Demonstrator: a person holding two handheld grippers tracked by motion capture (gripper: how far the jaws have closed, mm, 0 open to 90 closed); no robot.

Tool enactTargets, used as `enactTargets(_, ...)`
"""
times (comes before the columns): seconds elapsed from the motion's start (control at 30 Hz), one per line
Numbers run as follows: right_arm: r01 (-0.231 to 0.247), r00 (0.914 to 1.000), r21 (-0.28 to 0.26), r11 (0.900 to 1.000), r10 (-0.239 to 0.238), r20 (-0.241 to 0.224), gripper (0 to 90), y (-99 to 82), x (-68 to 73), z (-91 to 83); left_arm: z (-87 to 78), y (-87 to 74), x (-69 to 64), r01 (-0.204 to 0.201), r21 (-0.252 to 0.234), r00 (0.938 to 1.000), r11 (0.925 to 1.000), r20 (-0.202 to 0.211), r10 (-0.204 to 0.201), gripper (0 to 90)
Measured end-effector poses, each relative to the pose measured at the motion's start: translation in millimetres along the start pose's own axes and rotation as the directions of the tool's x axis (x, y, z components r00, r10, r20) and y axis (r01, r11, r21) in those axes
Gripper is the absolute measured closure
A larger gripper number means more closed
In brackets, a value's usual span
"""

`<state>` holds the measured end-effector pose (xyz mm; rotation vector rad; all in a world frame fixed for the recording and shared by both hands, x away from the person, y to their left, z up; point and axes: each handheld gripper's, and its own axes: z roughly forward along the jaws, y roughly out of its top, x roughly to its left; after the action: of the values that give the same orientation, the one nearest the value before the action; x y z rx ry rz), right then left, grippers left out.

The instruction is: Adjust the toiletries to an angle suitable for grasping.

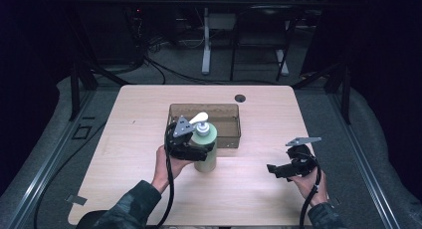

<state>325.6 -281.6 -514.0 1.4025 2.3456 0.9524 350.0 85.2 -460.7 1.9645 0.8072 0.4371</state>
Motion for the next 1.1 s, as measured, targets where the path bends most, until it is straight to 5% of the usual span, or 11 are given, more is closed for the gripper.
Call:
enactTargets(0.47, 0.014, 0.9999, 0.006, 0.9999, -0.014, 0.009, 0.0, 0.2, -0.1, 0.1, -5.6, -1.2, 16.2, -0.038, 0.017, 0.9977, 0.9991, 0.056, 0.037, 12.3)
enactTargets(1.1, 0.027, 0.9993, 0.055, 0.9981, -0.028, 0.023, 0.0, -2.6, -4.4, 8.1, -26.7, -7.9, 55.9, -0.035, 0.055, 0.9981, 0.9979, 0.053, 0.032, 12.4)
